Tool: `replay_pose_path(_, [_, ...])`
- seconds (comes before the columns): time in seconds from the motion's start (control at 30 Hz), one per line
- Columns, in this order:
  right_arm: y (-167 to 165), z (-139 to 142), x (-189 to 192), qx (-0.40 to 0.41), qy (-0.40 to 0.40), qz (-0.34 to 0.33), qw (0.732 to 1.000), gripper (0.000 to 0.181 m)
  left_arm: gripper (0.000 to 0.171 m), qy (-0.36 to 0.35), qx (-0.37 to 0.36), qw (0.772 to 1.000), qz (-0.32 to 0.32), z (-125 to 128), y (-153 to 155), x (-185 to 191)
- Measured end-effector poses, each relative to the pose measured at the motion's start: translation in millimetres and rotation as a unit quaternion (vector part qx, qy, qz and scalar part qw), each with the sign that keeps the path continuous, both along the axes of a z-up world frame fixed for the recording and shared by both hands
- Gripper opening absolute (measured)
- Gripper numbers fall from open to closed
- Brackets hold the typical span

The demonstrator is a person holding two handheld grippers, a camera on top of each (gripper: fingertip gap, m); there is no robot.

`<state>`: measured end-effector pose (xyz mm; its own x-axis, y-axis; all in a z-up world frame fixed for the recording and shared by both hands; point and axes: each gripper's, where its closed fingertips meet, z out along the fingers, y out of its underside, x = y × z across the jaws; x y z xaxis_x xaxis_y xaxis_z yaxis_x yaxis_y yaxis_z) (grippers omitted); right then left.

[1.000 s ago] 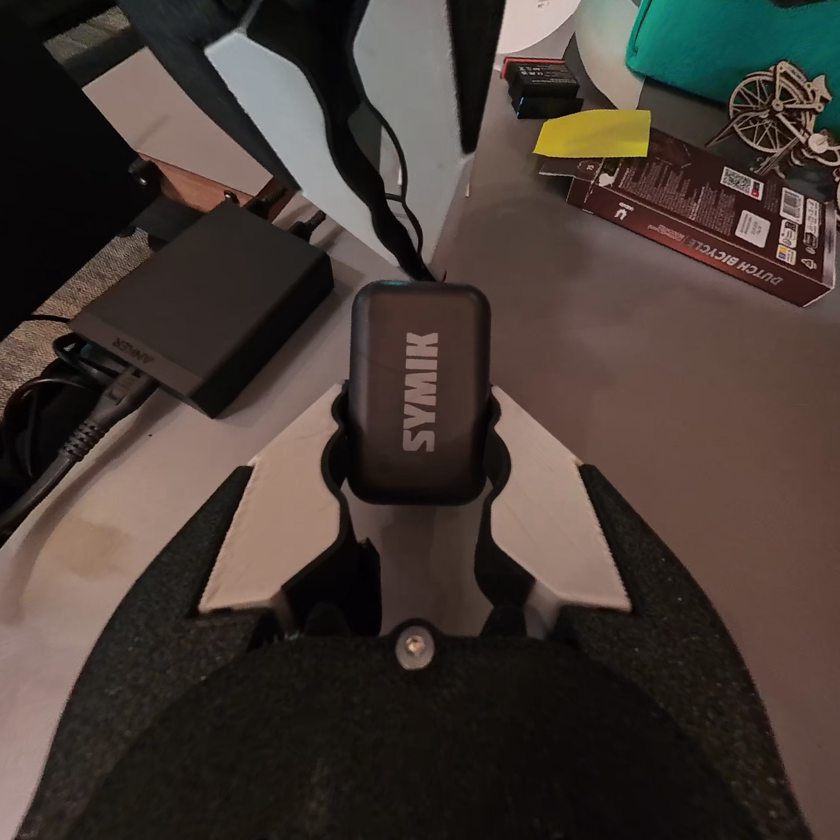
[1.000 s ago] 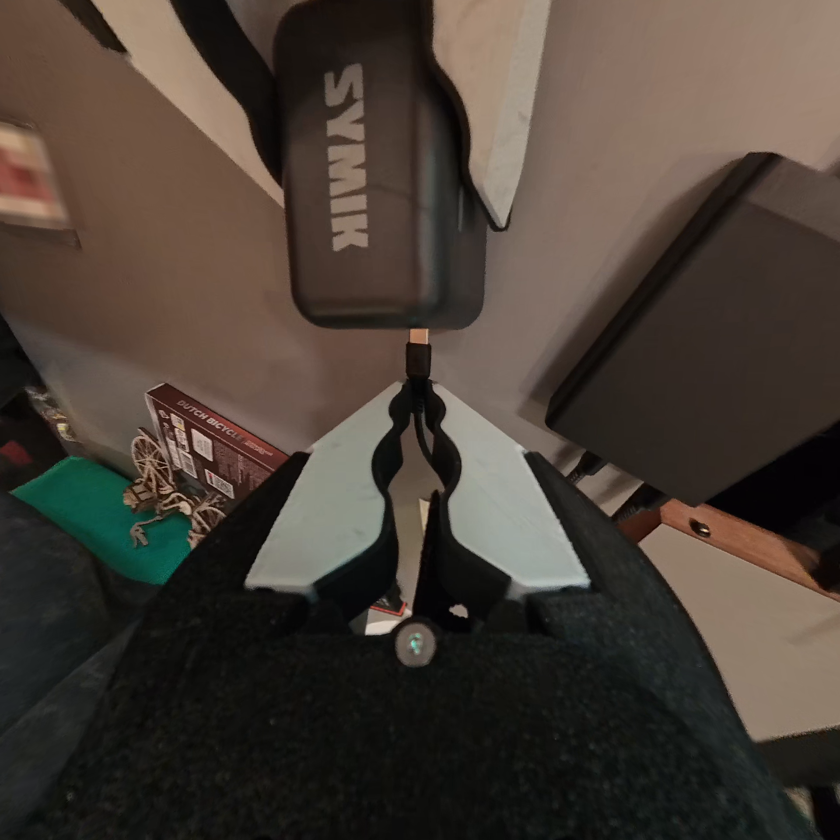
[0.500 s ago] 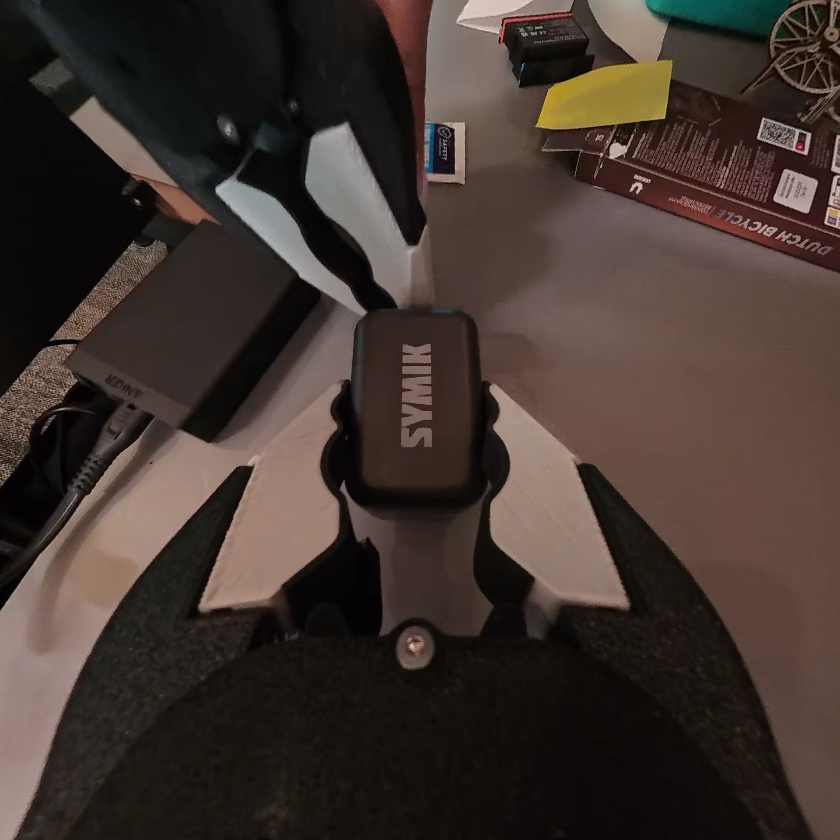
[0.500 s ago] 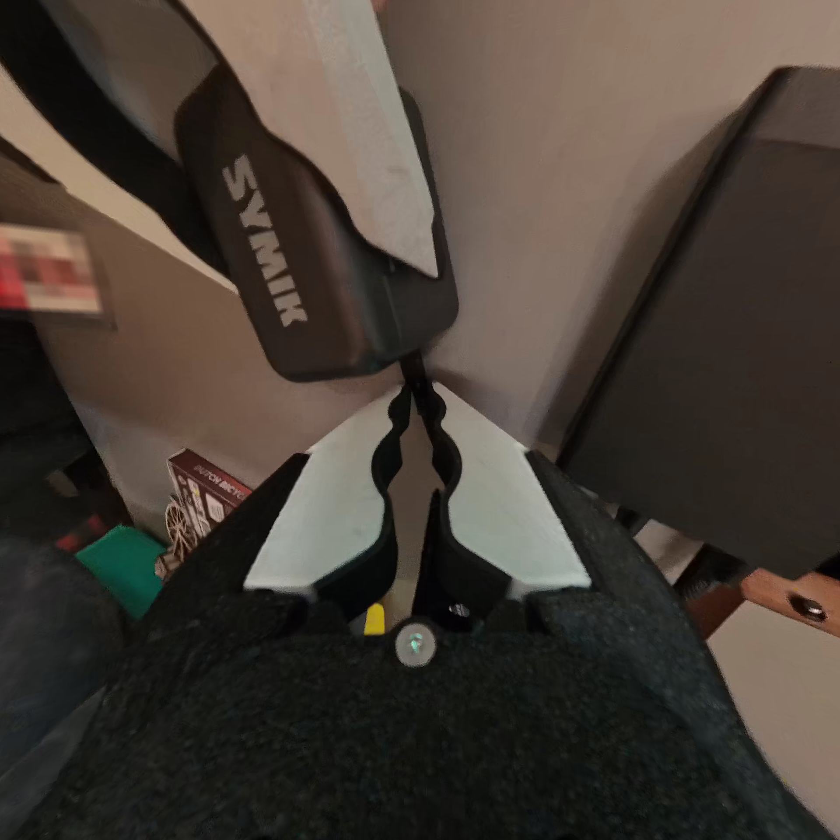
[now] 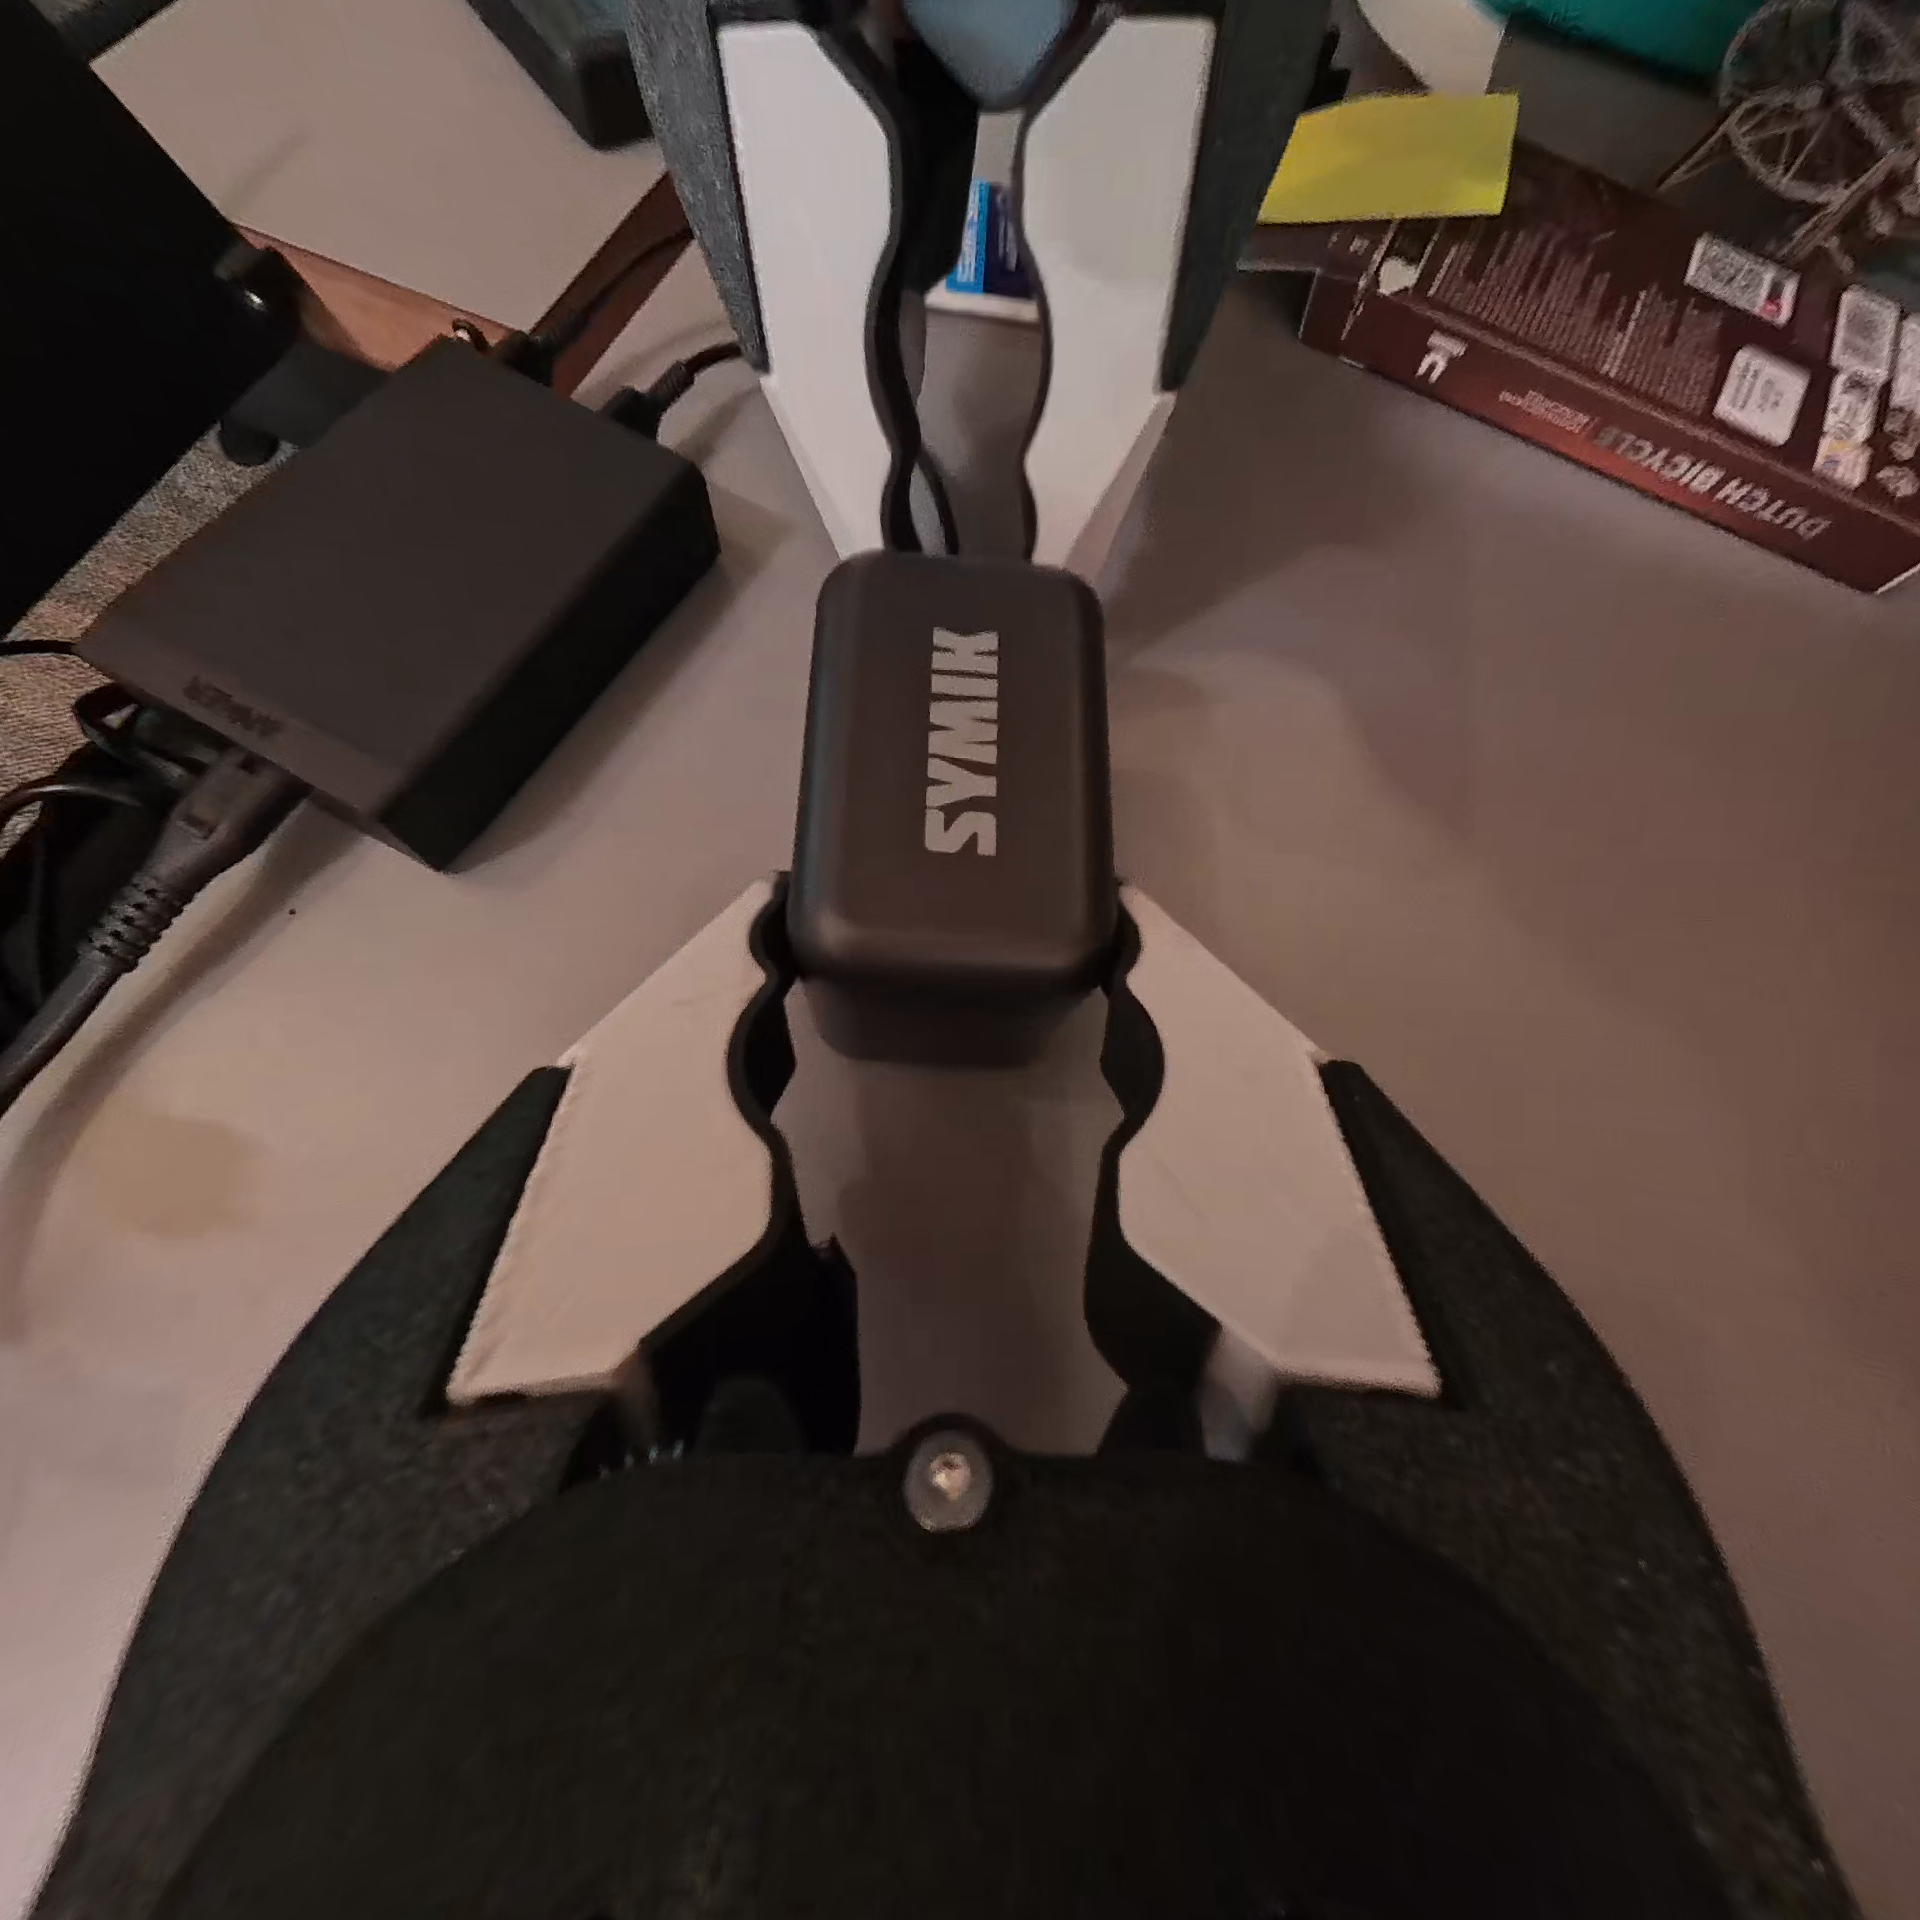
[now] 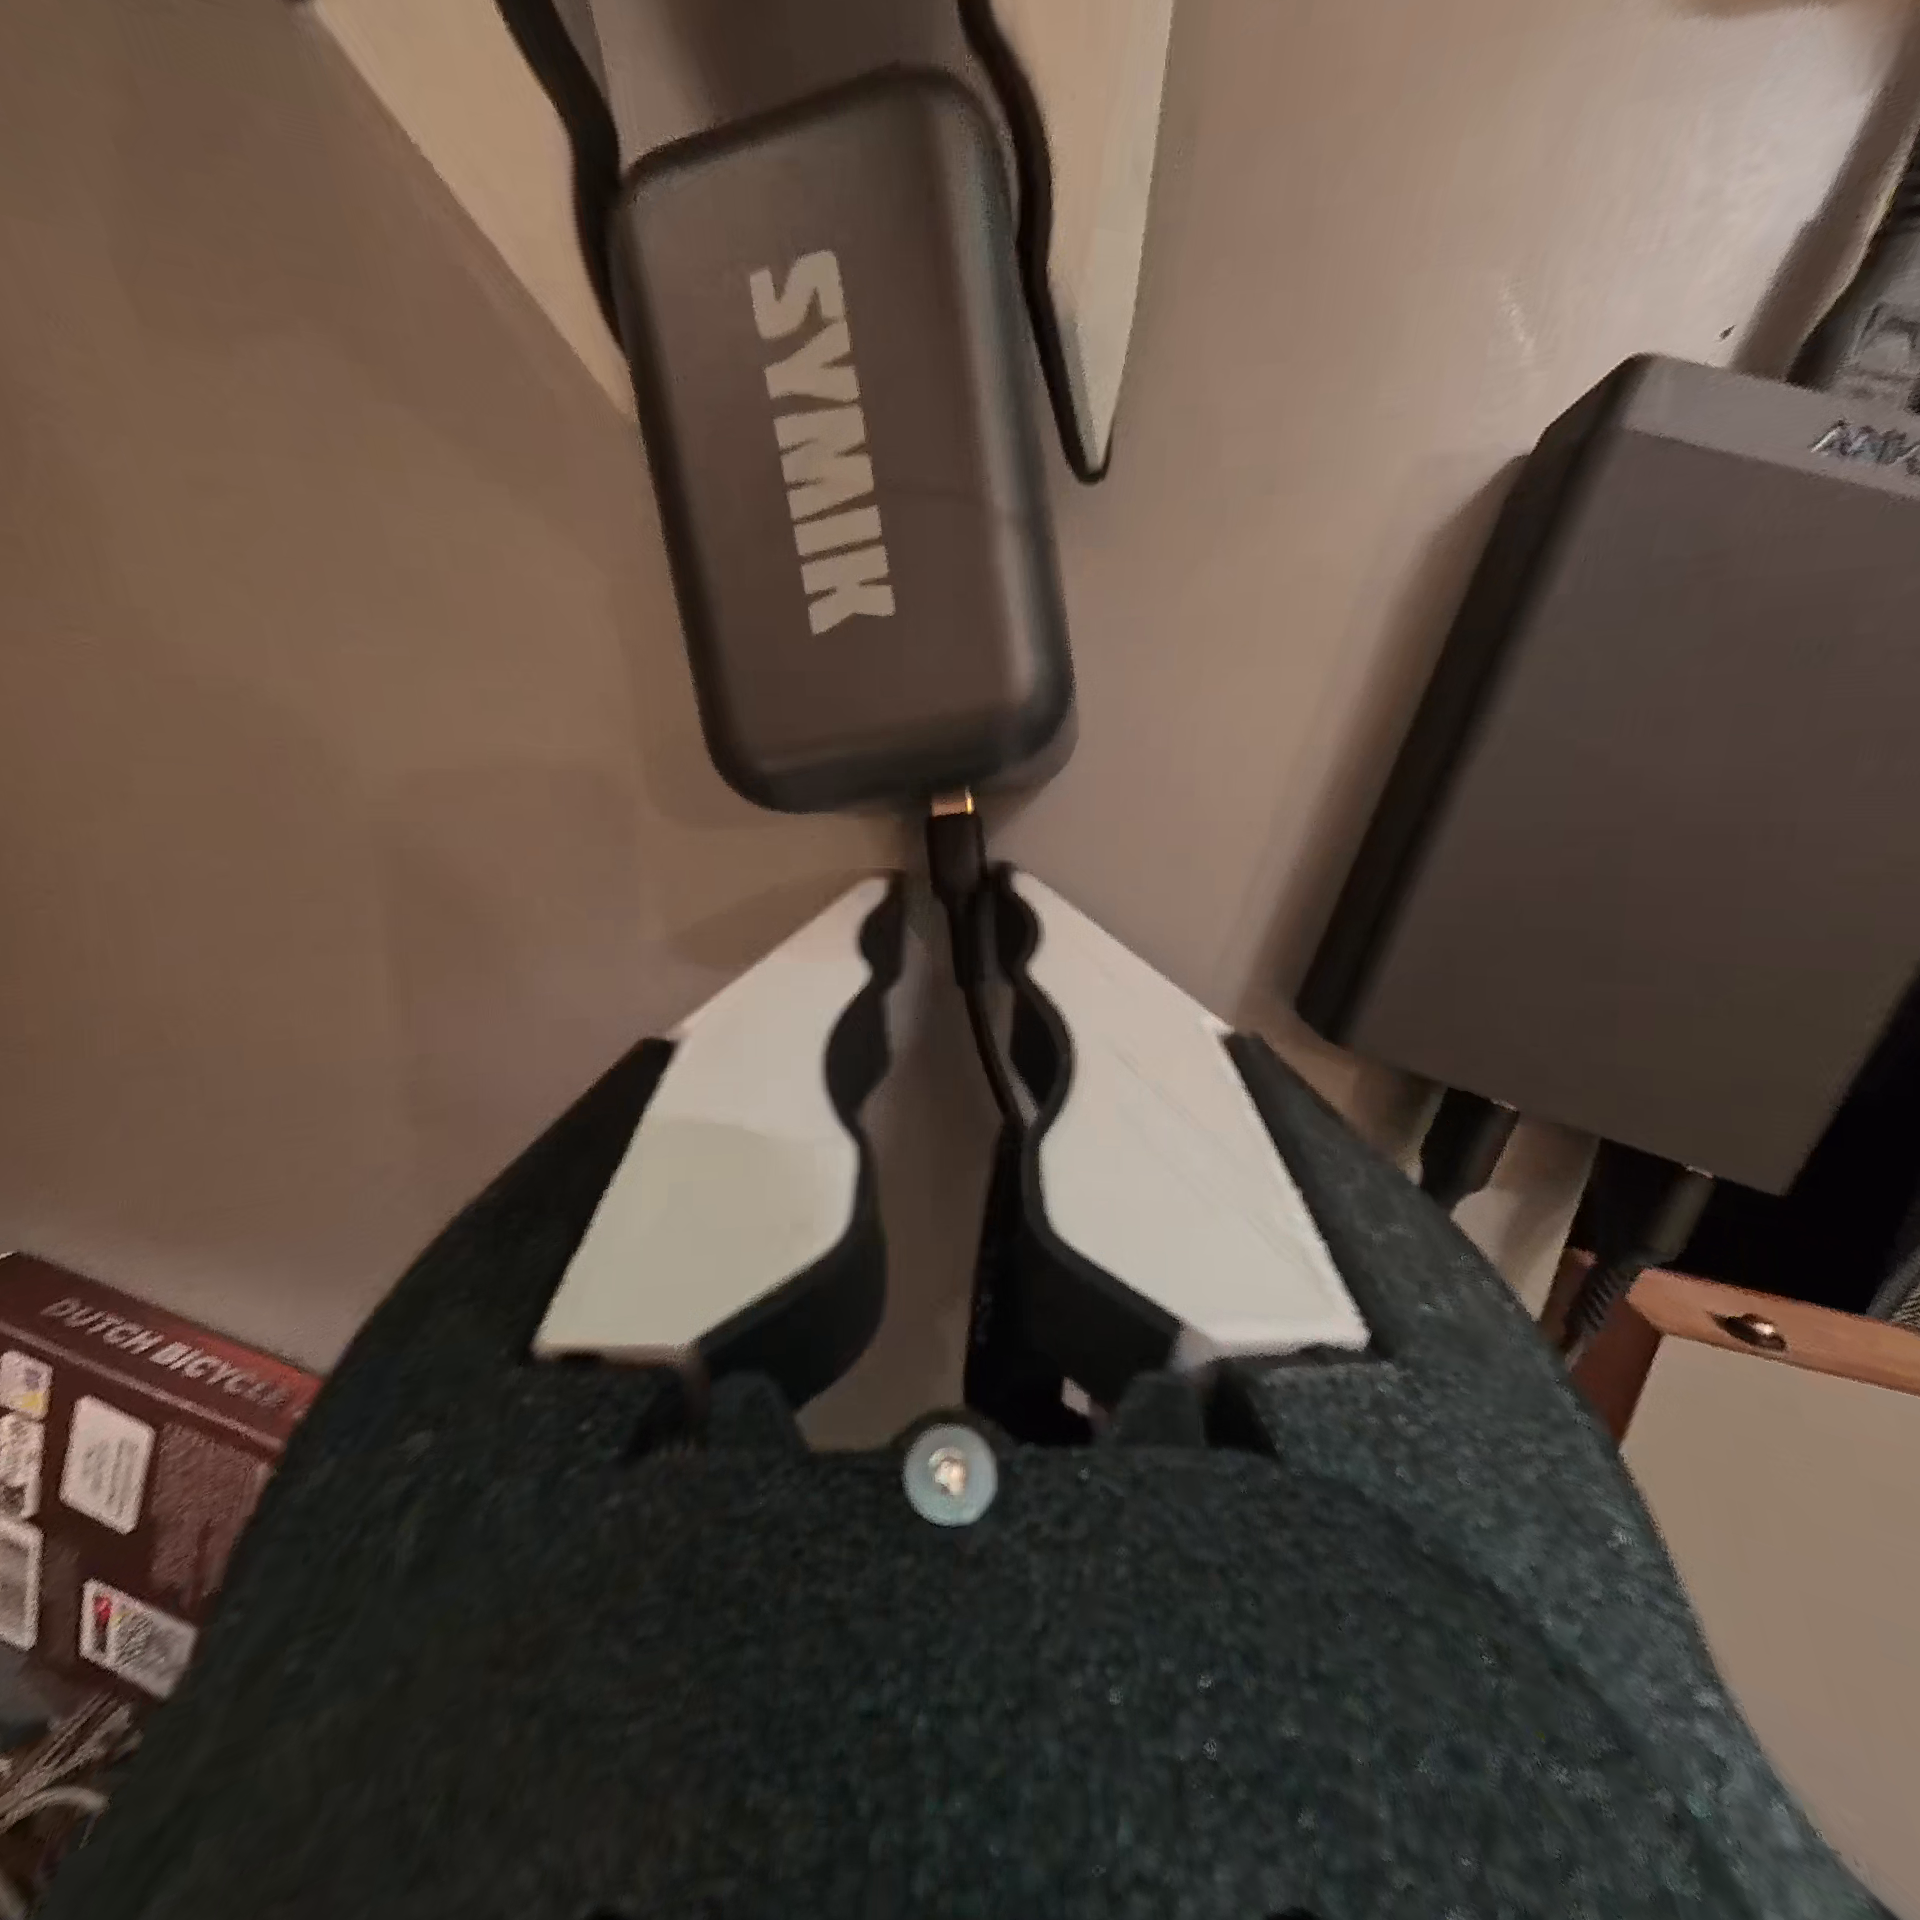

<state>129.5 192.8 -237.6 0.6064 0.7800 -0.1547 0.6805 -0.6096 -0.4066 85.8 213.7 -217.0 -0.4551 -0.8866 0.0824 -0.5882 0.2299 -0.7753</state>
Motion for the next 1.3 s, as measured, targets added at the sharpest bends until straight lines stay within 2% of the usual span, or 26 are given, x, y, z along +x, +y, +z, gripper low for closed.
replay_pose_path(0.03, [2, 0, 0, 0.01, -0.005, 0.002, 1.0, 0.01, 0.057, 0.003, 0.013, 1.0, -0.002, -3, 1, 0])
replay_pose_path(0.17, [3, -1, 0, -0.009, -0.009, -0.004, 1.0, 0.009, 0.056, 0.008, 0.025, 1.0, -0.009, -7, 1, -1])
replay_pose_path(0.37, [7, 1, -2, 0.012, -0.027, 0.0, 1.0, 0.007, 0.055, 0.018, 0.044, 0.999, -0.007, -8, 0, -1])
replay_pose_path(0.53, [6, 0, -1, -0.004, -0.016, -0.005, 1.0, 0.009, 0.056, 0.017, 0.039, 0.999, -0.015, -8, 0, -1])
replay_pose_path(0.6, [5, 1, -1, -0.028, 0.01, -0.027, 0.999, 0.01, 0.056, 0.016, 0.031, 0.999, -0.014, -8, 1, -1])
replay_pose_path(0.67, [6, 7, 3, -0.04, 0.02, -0.043, 0.998, 0.018, 0.057, 0.015, 0.023, 1.0, -0.006, -6, 0, -2])
replay_pose_path(0.73, [12, 24, 13, -0.014, 0.011, -0.055, 0.998, 0.021, 0.082, -0.007, -0.005, 1.0, 0.007, 8, 0, -6])
replay_pose_path(0.83, [28, 68, 23, 0.056, 0.026, -0.119, 0.991, 0.021, 0.087, -0.085, -0.083, 0.991, 0.064, 53, 7, -18])
replay_pose_path(0.9, [35, 101, 13, 0.105, 0.079, -0.188, 0.973, 0.023, 0.085, -0.14, -0.14, 0.973, 0.121, 76, 16, -34])
replay_pose_path(0.93, [38, 117, 9, 0.138, 0.109, -0.242, 0.954, 0.023, 0.086, -0.167, -0.171, 0.96, 0.143, 85, 18, -43])
replay_pose_path(1.0, [27, 141, -3, 0.192, 0.198, -0.364, 0.89, 0.022, 0.083, -0.216, -0.226, 0.933, 0.179, 97, 19, -64])
replay_pose_path(1.07, [2, 142, -10, 0.268, 0.268, -0.458, 0.804, 0.023, 0.074, -0.242, -0.23, 0.917, 0.22, 96, 19, -81])
replay_pose_path(1.1, [-13, 130, -13, 0.299, 0.273, -0.488, 0.773, 0.026, 0.072, -0.24, -0.215, 0.916, 0.238, 90, 17, -86])
replay_pose_path(1.13, [-27, 114, -16, 0.321, 0.264, -0.511, 0.752, 0.03, 0.07, -0.229, -0.195, 0.919, 0.256, 81, 16, -89])
replay_pose_path(1.17, [-38, 100, -21, 0.338, 0.246, -0.522, 0.743, 0.038, 0.071, -0.213, -0.177, 0.922, 0.269, 73, 14, -91])
replay_pose_path(1.2, [-47, 87, -25, 0.346, 0.217, -0.526, 0.746, 0.042, 0.071, -0.199, -0.163, 0.926, 0.277, 68, 11, -91])
replay_pose_path(1.23, [-54, 74, -28, 0.348, 0.177, -0.527, 0.755, 0.042, 0.07, -0.187, -0.147, 0.929, 0.282, 64, 9, -89])
replay_pose_path(1.3, [-63, 62, -24, 0.36, 0.105, -0.538, 0.755, 0.042, 0.069, -0.151, -0.104, 0.94, 0.288, 49, 5, -85])
